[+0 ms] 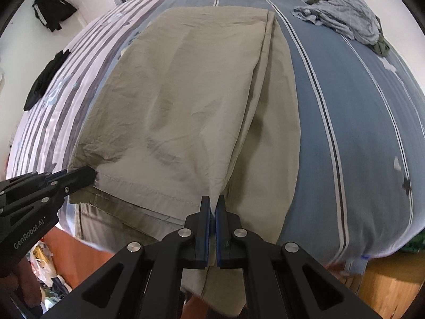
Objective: Fold clothes
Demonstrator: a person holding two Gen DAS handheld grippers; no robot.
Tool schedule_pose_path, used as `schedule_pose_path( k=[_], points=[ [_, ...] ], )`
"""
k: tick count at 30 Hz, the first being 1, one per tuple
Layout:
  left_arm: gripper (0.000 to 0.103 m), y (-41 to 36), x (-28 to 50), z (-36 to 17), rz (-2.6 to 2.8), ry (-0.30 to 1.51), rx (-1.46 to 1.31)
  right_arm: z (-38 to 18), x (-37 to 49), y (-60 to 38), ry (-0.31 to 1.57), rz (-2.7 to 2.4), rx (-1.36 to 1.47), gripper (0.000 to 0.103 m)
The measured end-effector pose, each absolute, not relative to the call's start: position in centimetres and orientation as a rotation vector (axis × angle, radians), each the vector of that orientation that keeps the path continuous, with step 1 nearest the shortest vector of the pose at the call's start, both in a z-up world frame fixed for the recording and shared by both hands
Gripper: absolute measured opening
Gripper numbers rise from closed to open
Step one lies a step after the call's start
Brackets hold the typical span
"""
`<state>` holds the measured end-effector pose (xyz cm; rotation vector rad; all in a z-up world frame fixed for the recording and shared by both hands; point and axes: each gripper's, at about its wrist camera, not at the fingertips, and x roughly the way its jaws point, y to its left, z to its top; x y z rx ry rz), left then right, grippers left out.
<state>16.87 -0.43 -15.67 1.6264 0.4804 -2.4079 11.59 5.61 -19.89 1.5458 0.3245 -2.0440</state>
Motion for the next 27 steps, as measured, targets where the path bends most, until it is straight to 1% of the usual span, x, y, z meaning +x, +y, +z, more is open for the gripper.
schedule_pose_path(
  k=[5, 8, 12, 14, 16, 17, 18, 20, 21, 22, 24, 25, 27],
  points=[
    [0.003, 0.2, 18.4, -15.9, -2.401, 0.479, 1.67, -20.1, 13.8, 6.9, 0.329, -2.038, 1.575, 0.003],
    [0.003, 0.6, 18.6, -16.1, -2.399, 0.477, 1.686, -20.1, 14.2, 8.1, 0.311, -2.04, 1.597, 0.003],
    [0.003, 1.2, 18.9, -16.5, -2.387, 0.463, 1.704, -20.4, 13.7, 11.0, 0.333, -2.039, 1.599, 0.003],
    [0.003, 1.4, 19.1, -16.8, -2.378, 0.453, 1.707, -21.6, 10.9, 3.7, 0.334, -2.037, 1.615, 0.003],
    [0.003, 1.5, 19.1, -17.2, -2.366, 0.447, 1.712, -22.4, 10.5, 1.6, 0.357, -2.035, 1.613, 0.003],
    [0.003, 1.5, 19.2, -17.6, -2.354, 0.46, 1.722, -22.7, 10.7, 1.8, 0.364, -2.031, 1.616, 0.003],
    [0.003, 1.4, 19.2, -17.8, -2.345, 0.464, 1.728, -23.8, 11.1, 4.6, 0.368, -2.023, 1.623, 0.004],
    [0.004, 1.5, 19.2, -18.1, -2.332, 0.427, 1.724, -24.9, 11.0, 7.8, 0.364, -2.006, 1.644, 0.008],
    [0.008, 1.4, 19.2, -18.1, -2.328, 0.417, 1.727, -25.2, 10.9, 8.7, 0.361, -1.997, 1.655, 0.016],
    [0.017, 1.3, 19.3, -18.0, -2.316, 0.406, 1.727, -25.4, 10.7, 9.1, 0.36, -1.993, 1.668, 0.021],
    [0.029, 0.9, 19.5, -17.8, -2.293, 0.389, 1.727, -24.6, 10.1, 9.7, 0.346, -2.017, 1.668, 0.025],
    [0.031, 0.7, 19.8, -17.4, -2.292, 0.397, 1.729, -24.0, 9.8, 10.2, 0.338, -2.034, 1.659, 0.03],
    [0.032, 0.5, 20.2, -16.6, -2.284, 0.379, 1.723, -22.6, 9.3, 10.9, 0.332, -2.077, 1.632, 0.032]
  ],
)
